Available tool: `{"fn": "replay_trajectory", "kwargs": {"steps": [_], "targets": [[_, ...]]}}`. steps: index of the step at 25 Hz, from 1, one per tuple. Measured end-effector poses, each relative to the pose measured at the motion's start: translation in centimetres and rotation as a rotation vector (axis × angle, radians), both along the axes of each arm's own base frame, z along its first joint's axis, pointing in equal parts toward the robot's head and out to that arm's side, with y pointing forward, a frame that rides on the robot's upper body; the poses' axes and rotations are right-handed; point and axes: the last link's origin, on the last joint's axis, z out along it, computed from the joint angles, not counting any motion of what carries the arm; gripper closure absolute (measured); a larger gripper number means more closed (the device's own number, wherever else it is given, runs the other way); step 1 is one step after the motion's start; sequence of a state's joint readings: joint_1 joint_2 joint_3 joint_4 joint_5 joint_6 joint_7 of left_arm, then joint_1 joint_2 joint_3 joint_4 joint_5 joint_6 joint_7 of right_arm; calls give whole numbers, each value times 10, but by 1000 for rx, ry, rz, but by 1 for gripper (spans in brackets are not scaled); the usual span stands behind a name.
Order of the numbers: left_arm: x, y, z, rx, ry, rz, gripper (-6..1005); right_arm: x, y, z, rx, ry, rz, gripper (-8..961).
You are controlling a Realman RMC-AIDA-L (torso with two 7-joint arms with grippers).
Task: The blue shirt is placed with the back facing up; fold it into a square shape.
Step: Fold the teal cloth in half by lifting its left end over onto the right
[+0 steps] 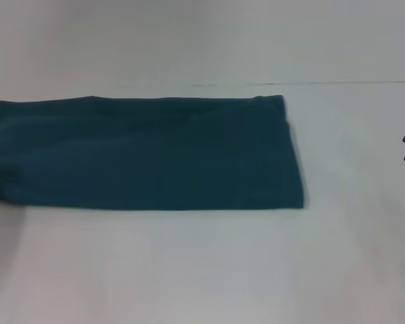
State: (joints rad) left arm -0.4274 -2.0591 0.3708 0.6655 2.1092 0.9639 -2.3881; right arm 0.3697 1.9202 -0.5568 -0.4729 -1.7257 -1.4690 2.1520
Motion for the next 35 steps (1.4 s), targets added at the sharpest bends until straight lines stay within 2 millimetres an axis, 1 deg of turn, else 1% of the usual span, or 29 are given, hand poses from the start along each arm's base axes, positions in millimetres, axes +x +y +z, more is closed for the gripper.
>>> {"fn": "replay_trajectory", "kwargs": {"steps": [4, 6, 8, 14, 16, 21, 23, 24, 29, 32, 35], "targets": [[-5, 0, 7, 12, 18, 21, 970, 0, -1, -1, -4, 5, -2, 269], [1, 2, 8, 13, -1, -9, 970, 1, -1, -1, -4, 5, -3, 269], [11, 5, 9, 9, -35, -55, 970, 1, -1, -1, -5, 5, -2, 269], [55, 17, 12, -9, -181, -246, 970, 0, -2, -2, -10, -2, 4, 269], [75, 25, 14, -27, -216, -328, 971, 0, -1, -2, -11, -3, 6, 269], [113, 40, 9, -75, -262, -459, 957, -3, 0, -3, -14, -1, 17, 269], [129, 47, 4, -100, -270, -505, 950, -3, 1, -4, -16, 0, 20, 269], [140, 52, -1, -120, -274, -535, 947, -4, 1, -4, -16, 0, 21, 269], [166, 61, -20, -168, -281, -591, 929, -3, 0, -5, -17, 2, 20, 269], [188, 67, -43, -212, -269, -623, 919, -3, 0, -5, -17, 2, 18, 269], [203, 73, -61, -246, -242, -639, 909, -4, 0, -6, -22, -1, 20, 269]]}}
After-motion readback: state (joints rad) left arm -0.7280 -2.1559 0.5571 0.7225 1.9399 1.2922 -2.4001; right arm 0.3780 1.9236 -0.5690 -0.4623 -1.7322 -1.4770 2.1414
